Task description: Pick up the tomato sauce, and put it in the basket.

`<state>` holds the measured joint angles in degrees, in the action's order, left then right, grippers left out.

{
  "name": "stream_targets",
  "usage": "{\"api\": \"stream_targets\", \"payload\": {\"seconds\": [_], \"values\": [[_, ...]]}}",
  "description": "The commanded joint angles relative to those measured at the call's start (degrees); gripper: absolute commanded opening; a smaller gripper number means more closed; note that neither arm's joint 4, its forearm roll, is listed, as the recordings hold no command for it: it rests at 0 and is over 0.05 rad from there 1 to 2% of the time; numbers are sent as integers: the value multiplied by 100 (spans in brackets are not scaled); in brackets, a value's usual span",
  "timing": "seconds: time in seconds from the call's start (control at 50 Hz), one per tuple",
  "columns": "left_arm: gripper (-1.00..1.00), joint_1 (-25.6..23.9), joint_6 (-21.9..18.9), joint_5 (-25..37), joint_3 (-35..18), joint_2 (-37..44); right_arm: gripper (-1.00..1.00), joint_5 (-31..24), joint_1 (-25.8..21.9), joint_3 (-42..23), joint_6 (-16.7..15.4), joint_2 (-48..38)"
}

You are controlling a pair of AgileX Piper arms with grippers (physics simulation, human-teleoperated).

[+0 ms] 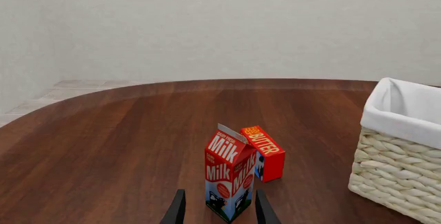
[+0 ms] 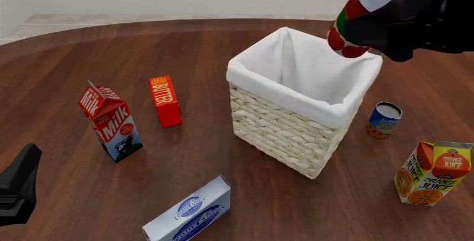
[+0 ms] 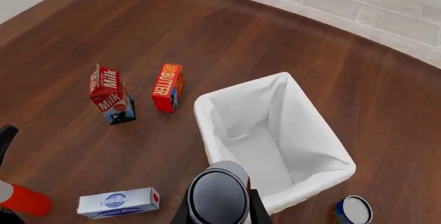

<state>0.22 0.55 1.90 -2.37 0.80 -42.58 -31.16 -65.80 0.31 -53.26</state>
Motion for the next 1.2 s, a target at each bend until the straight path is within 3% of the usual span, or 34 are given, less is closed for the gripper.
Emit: {"api": "stream_targets", "payload": {"seconds": [0.02, 1.2], "values": [[100, -15, -17, -63, 87, -25, -100, 43, 185, -96, 91, -139], [100, -16, -15, -62, 87, -26, -100, 455, 621, -806, 152, -1547]]}}
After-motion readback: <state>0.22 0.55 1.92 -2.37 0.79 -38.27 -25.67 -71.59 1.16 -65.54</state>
